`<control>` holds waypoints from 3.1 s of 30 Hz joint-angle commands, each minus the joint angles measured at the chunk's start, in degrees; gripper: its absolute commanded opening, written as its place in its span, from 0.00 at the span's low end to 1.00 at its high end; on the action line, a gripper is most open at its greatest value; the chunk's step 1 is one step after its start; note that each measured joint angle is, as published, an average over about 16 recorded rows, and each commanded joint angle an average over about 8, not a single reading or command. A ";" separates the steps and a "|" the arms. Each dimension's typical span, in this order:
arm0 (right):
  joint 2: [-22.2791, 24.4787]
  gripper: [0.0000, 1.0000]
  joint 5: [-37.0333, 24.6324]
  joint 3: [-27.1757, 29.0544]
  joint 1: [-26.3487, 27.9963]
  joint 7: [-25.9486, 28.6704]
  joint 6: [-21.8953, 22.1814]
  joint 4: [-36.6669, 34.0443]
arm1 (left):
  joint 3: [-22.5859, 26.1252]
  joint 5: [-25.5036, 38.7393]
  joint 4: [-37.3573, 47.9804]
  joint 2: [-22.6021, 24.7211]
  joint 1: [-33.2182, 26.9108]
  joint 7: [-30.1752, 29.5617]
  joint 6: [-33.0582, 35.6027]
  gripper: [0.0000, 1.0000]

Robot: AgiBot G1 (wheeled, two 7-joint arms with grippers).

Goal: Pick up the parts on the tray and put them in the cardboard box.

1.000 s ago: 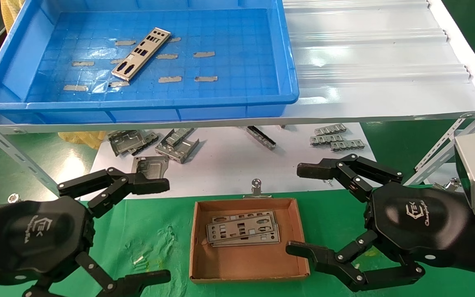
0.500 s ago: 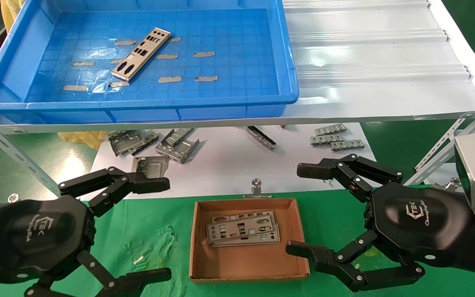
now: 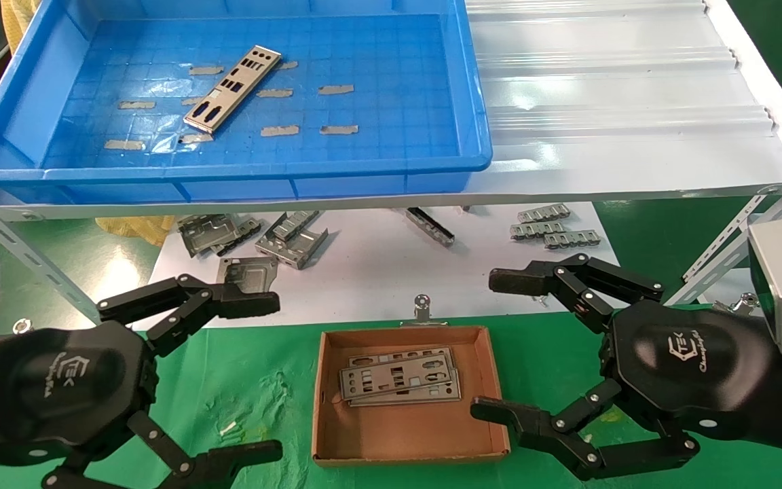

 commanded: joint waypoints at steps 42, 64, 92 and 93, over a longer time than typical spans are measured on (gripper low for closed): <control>0.00 1.00 0.00 0.00 0.00 0.00 0.00 0.00 | 0.03 0.01 0.06 0.04 -0.03 0.01 -0.01 1.00; 0.00 1.00 0.00 0.00 0.00 0.00 0.00 0.00 | 0.03 0.01 0.06 0.04 -0.04 0.01 0.00 1.00; 0.00 1.00 0.00 0.00 0.00 0.00 0.00 0.00 | 0.03 0.01 0.06 0.04 -0.04 0.01 0.00 1.00; 0.00 1.00 0.00 0.00 0.00 0.00 0.00 0.00 | 0.03 0.01 0.06 0.04 -0.04 0.01 0.00 1.00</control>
